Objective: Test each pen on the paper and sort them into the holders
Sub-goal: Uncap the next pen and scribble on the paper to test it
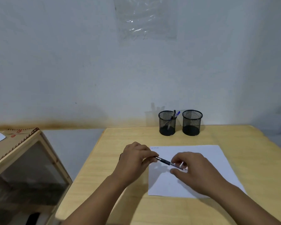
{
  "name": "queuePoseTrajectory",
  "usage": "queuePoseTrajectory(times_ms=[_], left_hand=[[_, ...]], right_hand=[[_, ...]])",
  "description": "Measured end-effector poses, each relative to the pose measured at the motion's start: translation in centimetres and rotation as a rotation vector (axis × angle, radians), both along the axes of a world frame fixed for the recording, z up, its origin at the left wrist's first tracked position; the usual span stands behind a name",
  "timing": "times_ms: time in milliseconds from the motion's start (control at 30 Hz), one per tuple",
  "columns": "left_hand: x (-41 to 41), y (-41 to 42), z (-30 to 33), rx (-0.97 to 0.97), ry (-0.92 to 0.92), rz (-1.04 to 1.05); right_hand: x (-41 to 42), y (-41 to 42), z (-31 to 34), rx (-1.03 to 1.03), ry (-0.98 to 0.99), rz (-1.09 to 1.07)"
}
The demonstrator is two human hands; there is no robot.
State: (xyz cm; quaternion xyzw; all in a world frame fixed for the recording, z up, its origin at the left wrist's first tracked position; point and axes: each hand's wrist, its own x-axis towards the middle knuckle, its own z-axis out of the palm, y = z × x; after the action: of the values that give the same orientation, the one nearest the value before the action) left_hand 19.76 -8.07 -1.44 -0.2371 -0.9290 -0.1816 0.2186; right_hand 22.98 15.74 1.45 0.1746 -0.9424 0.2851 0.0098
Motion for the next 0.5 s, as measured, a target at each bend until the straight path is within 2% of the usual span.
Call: queuePoseTrajectory(times_ms=[167,500], left_hand=[[2.1,2.4,-0.1,0.015,0.056,0.019],[3.2,3.9,-2.1,0.119,-0.077,0.03]], right_hand=[[0.3,0.2,-0.4,0.05,0.077,0.011],[0.5,-0.1,-2.4,-0.138,0.025,-0.005]])
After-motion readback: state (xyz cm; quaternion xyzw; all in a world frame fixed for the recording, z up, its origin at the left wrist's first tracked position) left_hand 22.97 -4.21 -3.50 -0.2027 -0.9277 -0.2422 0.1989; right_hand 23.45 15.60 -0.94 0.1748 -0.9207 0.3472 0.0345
